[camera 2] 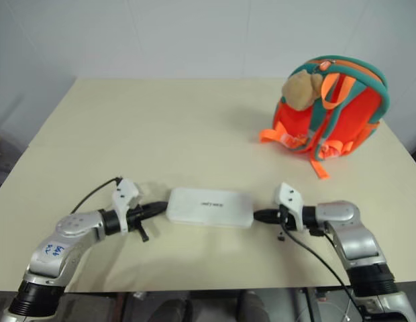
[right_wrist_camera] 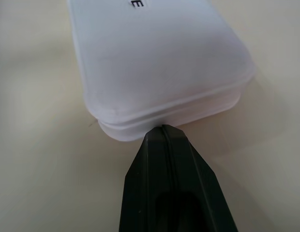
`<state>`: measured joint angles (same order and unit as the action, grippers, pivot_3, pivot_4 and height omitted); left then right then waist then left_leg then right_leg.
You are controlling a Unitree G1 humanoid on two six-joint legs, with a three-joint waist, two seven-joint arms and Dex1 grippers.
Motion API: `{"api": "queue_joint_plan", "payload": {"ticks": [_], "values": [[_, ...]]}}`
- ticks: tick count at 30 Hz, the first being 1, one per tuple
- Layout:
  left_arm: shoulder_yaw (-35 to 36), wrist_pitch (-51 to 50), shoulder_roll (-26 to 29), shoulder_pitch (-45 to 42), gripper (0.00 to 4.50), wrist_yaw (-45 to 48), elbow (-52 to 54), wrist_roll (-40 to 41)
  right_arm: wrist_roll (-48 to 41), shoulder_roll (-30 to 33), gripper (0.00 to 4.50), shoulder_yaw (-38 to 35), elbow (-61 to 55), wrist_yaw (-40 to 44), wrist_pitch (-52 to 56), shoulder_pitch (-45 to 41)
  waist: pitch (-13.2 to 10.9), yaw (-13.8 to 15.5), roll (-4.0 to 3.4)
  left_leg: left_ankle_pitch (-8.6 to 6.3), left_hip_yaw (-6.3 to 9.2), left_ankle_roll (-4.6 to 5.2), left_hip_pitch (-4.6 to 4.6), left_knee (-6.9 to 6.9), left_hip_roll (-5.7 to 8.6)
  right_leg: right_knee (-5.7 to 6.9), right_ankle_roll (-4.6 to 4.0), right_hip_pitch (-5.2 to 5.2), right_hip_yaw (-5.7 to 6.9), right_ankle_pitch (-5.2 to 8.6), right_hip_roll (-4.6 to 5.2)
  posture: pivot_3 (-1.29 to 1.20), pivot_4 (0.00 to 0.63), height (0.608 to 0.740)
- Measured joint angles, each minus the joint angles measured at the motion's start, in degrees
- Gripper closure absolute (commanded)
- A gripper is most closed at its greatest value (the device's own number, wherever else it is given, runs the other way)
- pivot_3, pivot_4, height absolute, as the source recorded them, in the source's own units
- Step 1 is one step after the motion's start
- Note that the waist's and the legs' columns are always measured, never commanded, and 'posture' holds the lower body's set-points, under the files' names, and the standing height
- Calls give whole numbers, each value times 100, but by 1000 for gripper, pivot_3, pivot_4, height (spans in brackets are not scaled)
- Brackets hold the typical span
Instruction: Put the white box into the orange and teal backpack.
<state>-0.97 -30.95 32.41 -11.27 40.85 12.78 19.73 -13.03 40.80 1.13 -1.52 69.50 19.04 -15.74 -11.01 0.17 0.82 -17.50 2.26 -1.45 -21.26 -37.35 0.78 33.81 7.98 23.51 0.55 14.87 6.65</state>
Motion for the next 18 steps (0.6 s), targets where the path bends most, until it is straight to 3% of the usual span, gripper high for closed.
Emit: {"api": "queue_joint_plan", "payload": {"ticks": [8, 18], "values": [[-298, -11, -214, -186, 4500, 97, -7, -11, -73, 300, 4380, -343, -177, -221, 185, 362, 0, 8, 0, -1, 0, 2, 1, -7, 1, 2, 0, -3, -1, 0, 0, 0, 150, 740], [-507, -130, -264, -289, 4500, 148, 16, -7, -71, 380, 4380, -427, 355, -236, -140, 170, 0, -16, 0, 0, -1, 3, 2, -8, 1, 4, 0, -3, -3, 0, -3, 0, 150, 740]]}}
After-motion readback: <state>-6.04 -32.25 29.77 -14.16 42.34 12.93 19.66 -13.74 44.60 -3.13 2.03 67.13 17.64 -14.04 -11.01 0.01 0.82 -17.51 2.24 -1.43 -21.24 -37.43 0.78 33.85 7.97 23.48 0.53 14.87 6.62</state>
